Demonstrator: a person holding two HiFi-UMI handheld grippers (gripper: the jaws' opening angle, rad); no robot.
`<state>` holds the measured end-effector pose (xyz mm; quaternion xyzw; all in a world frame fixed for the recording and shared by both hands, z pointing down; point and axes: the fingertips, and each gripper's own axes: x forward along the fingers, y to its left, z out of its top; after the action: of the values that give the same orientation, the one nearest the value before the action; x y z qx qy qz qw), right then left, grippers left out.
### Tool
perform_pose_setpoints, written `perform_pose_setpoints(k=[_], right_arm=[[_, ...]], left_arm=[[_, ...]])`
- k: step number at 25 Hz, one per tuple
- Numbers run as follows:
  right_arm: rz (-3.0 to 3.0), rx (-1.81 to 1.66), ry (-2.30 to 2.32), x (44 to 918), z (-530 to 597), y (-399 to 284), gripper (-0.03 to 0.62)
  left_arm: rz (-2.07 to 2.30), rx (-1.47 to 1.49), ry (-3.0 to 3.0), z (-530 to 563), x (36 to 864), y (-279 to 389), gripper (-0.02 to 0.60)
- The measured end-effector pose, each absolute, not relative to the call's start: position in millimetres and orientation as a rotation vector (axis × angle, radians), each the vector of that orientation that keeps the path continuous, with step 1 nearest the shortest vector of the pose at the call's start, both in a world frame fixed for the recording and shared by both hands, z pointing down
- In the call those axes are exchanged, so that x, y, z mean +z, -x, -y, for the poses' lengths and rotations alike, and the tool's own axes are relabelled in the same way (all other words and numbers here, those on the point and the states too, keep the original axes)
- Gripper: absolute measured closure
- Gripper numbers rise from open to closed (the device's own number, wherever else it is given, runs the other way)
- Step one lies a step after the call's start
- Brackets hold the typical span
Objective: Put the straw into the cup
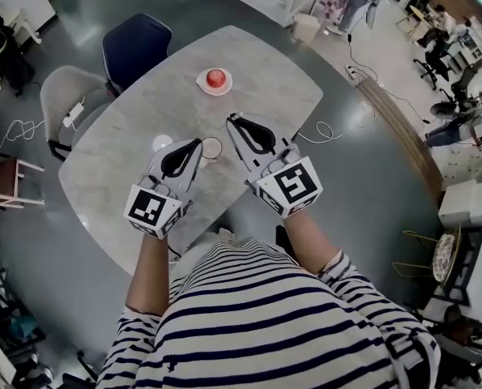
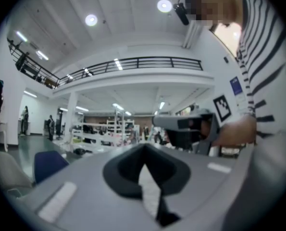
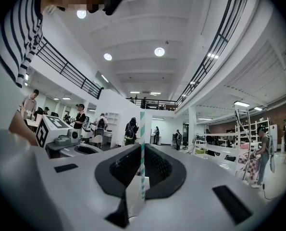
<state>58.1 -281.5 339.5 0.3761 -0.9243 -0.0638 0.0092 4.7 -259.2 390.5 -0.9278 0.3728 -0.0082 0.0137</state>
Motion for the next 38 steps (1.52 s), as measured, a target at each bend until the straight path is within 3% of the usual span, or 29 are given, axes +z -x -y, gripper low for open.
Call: perform_pose_setpoints(k=[38], right_arm=[[2.600,0.238,-1.054,548,348,-11,0.571]], left_arm=[[-1.193,-0.127,2.994,278,452,41,0.575]])
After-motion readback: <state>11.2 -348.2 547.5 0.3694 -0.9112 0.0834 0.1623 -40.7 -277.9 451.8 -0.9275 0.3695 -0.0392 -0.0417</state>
